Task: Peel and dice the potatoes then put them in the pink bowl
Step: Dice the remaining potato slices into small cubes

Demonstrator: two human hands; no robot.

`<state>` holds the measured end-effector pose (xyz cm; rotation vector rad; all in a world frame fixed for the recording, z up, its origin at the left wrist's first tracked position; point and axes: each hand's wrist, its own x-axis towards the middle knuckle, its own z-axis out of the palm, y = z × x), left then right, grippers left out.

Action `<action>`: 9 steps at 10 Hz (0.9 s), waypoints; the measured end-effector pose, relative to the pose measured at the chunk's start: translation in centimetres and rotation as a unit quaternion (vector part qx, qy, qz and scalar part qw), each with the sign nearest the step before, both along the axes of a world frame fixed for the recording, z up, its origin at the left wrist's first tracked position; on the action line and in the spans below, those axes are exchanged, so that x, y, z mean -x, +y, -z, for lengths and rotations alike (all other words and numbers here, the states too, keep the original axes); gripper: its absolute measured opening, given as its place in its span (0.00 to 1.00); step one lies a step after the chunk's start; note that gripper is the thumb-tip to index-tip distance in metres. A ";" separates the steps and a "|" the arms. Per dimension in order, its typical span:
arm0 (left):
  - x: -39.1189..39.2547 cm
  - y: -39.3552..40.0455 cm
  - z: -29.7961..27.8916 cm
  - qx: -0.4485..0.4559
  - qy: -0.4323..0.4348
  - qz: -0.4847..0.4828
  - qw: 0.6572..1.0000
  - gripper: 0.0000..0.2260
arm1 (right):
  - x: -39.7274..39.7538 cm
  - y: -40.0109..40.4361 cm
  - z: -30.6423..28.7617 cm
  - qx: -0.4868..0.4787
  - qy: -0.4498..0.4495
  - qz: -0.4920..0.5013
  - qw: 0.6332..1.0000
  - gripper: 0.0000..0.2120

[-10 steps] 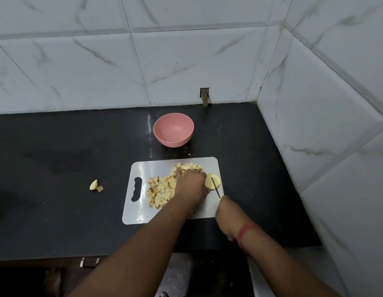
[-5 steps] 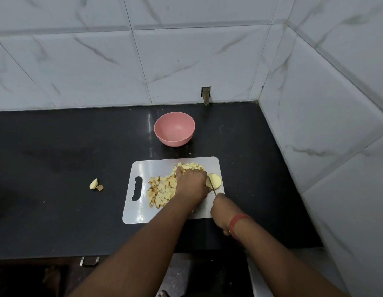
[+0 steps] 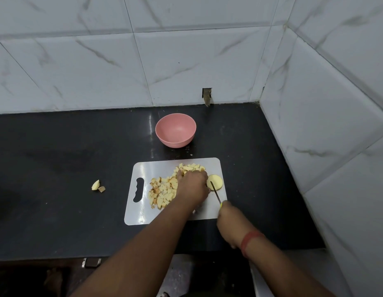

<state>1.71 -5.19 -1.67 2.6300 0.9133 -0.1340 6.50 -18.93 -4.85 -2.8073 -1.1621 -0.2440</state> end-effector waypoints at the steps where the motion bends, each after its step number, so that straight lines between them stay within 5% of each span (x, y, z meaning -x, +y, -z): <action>1: 0.1 0.0 -0.1 0.000 -0.012 -0.007 1.000 0.08 | 0.8 0.8 -4.2 0.097 0.206 0.018 0.973 0.03; 2: 0.3 0.0 0.0 0.009 -0.020 -0.020 1.000 0.08 | 1.4 0.9 -6.4 0.130 0.338 0.018 0.932 0.13; 3: 0.3 0.0 0.3 0.005 -0.025 -0.022 0.999 0.08 | 0.9 1.9 -6.2 0.195 0.282 -0.102 0.934 0.15; 4: 0.5 0.0 0.4 0.004 -0.029 -0.020 0.999 0.08 | 1.2 2.9 -7.6 0.416 0.227 -0.172 0.864 0.12; 5: 0.5 0.0 0.3 0.003 -0.031 -0.020 0.999 0.07 | 1.5 2.9 -7.3 0.424 0.221 -0.190 0.857 0.11; 6: 0.4 -0.1 0.2 0.004 -0.027 -0.023 0.999 0.07 | 0.2 2.2 -6.0 0.313 0.223 -0.160 0.909 0.14; 7: 0.3 -0.1 0.1 0.009 -0.021 -0.027 0.999 0.08 | 1.3 0.1 -4.7 0.565 0.008 -0.248 0.787 0.17; 8: 0.3 -0.1 0.0 0.011 -0.017 -0.025 0.999 0.07 | 2.3 -0.7 -6.4 0.488 0.169 -0.207 0.831 0.15; 9: 0.2 -0.1 -0.2 0.017 -0.007 -0.019 1.000 0.08 | 3.1 -2.3 -6.8 0.491 0.184 -0.187 0.831 0.16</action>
